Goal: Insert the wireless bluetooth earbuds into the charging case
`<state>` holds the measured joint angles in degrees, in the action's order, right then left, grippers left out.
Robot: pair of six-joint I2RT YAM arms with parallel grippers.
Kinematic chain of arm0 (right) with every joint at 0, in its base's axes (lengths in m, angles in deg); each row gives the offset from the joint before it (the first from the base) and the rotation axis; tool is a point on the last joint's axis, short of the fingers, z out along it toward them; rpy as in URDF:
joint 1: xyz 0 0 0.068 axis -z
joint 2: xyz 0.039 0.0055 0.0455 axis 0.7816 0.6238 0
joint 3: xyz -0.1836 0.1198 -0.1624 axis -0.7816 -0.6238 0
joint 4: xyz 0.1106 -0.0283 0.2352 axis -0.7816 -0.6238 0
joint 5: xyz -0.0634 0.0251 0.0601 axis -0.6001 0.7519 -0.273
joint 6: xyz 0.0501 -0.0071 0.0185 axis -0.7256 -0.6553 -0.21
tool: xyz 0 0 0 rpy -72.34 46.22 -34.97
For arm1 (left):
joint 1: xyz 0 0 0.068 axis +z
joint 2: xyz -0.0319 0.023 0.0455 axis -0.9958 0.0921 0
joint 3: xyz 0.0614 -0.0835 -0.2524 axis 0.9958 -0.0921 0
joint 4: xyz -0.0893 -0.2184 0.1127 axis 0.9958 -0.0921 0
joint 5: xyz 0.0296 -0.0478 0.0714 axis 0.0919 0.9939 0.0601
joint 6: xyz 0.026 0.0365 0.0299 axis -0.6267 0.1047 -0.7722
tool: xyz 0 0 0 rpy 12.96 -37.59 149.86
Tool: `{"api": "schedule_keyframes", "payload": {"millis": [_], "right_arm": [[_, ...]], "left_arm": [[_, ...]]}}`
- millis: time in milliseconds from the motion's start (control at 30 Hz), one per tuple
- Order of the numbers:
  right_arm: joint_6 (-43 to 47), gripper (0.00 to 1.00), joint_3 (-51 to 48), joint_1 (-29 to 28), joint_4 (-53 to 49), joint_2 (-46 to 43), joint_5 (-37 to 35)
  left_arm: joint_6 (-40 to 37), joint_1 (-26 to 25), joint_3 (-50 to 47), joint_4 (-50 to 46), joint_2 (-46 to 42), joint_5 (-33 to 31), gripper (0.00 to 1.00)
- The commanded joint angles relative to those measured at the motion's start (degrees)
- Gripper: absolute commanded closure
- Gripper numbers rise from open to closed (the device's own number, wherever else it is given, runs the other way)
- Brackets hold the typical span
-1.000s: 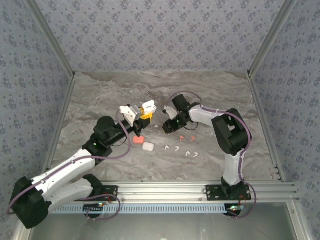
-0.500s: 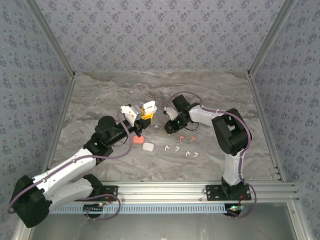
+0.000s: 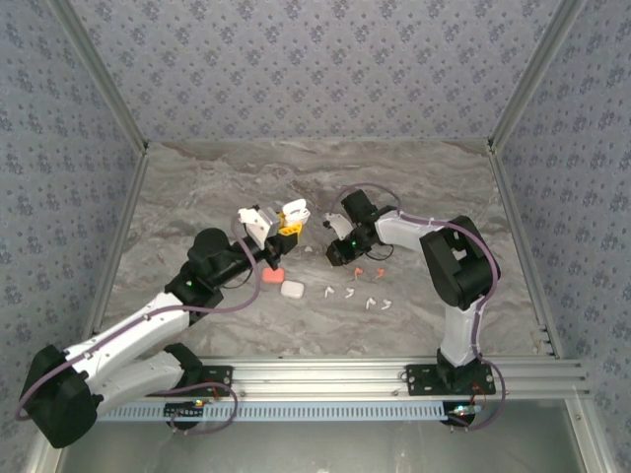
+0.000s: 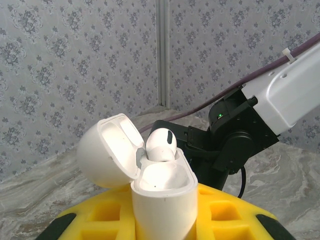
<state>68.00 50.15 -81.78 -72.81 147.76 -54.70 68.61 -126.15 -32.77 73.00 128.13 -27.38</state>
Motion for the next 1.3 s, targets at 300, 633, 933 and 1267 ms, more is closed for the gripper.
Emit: {"api": "schedule_keyframes", "payload": {"millis": [300, 633, 933, 1267], "right_arm": [[-0.20, 0.82, -3.93, -0.48, -2.70, -7.78, -3.68], [-4.16, 0.83, -8.07, -0.48, 4.58, -30.18, -9.20], [-3.62, 0.83, -8.31, -4.07, 10.65, -45.58, -11.05], [0.12, 0.83, -6.49, -9.72, 13.28, -46.60, -11.61]], "left_arm": [[0.68, -0.27, 0.37, 1.56, 0.13, -0.25, 1.00], [3.27, -0.32, 0.66, 4.27, 3.96, 0.71, 1.00], [5.68, -0.36, 3.16, 6.92, 10.66, 4.58, 1.00], [6.45, -0.36, 4.14, 8.19, 14.03, 8.81, 1.00]]}}
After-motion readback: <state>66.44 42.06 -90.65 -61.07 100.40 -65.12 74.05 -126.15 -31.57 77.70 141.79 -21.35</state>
